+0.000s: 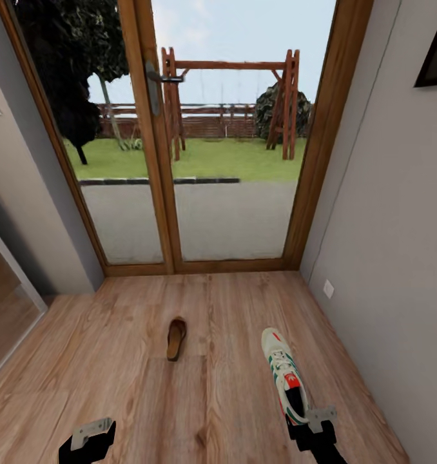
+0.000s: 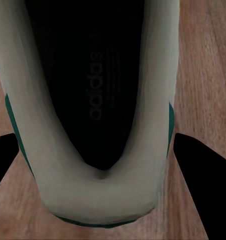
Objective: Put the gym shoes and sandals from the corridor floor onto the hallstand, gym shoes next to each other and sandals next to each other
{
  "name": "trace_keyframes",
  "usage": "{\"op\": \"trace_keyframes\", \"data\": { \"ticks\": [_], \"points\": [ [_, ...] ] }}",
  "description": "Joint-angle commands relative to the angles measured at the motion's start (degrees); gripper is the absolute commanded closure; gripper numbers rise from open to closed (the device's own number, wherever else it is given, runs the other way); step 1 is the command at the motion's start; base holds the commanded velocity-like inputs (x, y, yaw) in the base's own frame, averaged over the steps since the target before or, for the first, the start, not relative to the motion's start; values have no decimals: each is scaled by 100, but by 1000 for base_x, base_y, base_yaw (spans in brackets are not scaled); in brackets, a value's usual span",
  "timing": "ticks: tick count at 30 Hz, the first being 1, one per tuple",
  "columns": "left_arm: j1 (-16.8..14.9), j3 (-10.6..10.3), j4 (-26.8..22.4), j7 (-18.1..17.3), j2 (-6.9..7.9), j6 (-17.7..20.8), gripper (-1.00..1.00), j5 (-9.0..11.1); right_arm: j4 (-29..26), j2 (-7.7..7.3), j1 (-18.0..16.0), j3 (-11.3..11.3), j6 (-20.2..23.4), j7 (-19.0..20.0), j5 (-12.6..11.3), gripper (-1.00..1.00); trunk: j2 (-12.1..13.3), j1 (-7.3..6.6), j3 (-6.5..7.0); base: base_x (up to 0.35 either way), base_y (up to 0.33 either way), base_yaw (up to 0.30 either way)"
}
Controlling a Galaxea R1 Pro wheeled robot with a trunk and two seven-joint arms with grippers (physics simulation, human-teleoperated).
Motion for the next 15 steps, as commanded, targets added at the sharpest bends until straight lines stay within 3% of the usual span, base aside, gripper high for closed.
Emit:
{"op": "trace_keyframes", "data": {
  "ticks": [1,6,9,13,15],
  "points": [
    [-3,2,4,-21,0,-14,-100,51,-95,1,-3,44,-9,46,-49,100,-2,2,-5,337,1,0],
    [-3,4,4,-22,0,-14,-100,54,-692,22,-3,46,94,418,-46,100,-2,2,-5,338,1,0],
    [-3,4,4,-21,0,-14,-100,57,-1200,32,-5,49,443,694,-44,100,-2,2,-5,338,0,0],
    [-3,5,4,-22,0,-14,-100,55,-1985,39,-10,51,1398,1052,-44,100,-2,2,-5,339,0,0],
    [-3,8,4,-22,0,-14,-100,54,-2519,41,-11,51,2109,1342,-44,100,-2,2,-5,339,0,0]
  ]
}}
